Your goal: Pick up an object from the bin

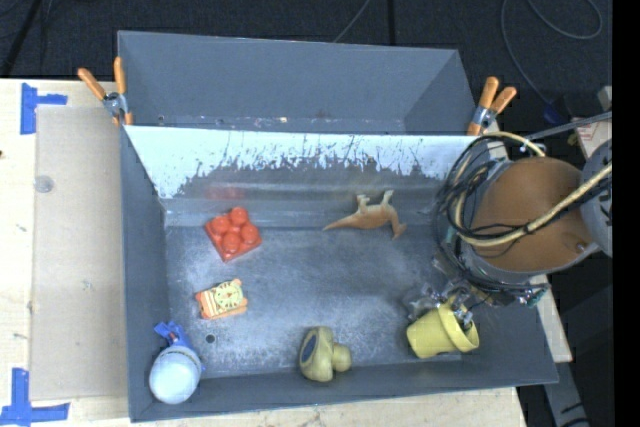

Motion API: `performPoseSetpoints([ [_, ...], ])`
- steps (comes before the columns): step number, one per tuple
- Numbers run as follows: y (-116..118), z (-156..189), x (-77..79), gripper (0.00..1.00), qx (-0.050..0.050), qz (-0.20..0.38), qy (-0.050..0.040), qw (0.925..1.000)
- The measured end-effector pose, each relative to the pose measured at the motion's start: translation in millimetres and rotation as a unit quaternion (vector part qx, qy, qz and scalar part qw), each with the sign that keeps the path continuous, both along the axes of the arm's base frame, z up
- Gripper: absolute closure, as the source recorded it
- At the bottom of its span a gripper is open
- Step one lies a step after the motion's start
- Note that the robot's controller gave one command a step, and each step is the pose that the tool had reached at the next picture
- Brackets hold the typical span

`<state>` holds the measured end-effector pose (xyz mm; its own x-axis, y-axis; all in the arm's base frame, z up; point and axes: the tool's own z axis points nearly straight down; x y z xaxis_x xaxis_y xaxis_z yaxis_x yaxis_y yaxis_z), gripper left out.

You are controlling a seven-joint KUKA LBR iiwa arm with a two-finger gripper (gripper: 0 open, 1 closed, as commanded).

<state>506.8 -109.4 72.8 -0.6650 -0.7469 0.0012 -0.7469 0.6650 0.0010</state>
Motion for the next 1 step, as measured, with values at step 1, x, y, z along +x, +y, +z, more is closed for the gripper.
performPoseSetpoints([
  [1,0.0,0.0,0.0,1.00,0.000,0.000,0.0000,1.0000],
])
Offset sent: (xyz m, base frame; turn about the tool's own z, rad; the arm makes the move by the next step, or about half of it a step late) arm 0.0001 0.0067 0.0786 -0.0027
